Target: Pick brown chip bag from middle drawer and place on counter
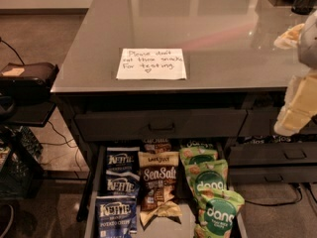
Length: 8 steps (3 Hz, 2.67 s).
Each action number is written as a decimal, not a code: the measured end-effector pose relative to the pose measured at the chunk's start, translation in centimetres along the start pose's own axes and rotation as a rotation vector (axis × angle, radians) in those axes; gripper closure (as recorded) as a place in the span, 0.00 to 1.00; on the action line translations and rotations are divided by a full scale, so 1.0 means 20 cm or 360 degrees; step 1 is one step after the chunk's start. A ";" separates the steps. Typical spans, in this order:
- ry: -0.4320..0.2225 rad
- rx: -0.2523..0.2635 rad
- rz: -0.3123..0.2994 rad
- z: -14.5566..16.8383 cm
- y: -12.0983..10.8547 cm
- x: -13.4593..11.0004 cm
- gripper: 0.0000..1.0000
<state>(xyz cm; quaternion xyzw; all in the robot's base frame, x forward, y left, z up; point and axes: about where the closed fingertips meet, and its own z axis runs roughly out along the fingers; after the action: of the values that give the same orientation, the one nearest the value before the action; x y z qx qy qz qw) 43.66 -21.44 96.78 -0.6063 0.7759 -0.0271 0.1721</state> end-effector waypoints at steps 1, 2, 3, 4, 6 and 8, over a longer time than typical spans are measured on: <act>-0.0106 -0.0021 -0.0028 0.15 0.10 0.00 0.00; -0.0215 -0.0069 -0.0032 0.40 0.23 0.00 0.00; -0.0302 -0.0132 -0.0031 0.67 0.33 0.00 0.00; -0.0350 -0.0234 -0.0036 0.91 0.45 -0.01 0.00; -0.0373 -0.0201 -0.0084 1.03 0.47 -0.04 0.00; -0.0393 -0.0205 -0.0143 1.63 0.49 -0.11 0.00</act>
Offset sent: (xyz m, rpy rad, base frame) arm -0.0271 0.0419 -0.1569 0.2169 0.0226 0.0899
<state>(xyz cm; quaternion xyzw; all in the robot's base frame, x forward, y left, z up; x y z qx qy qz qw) 44.75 -11.28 64.19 -0.6489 0.7211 0.0899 0.2255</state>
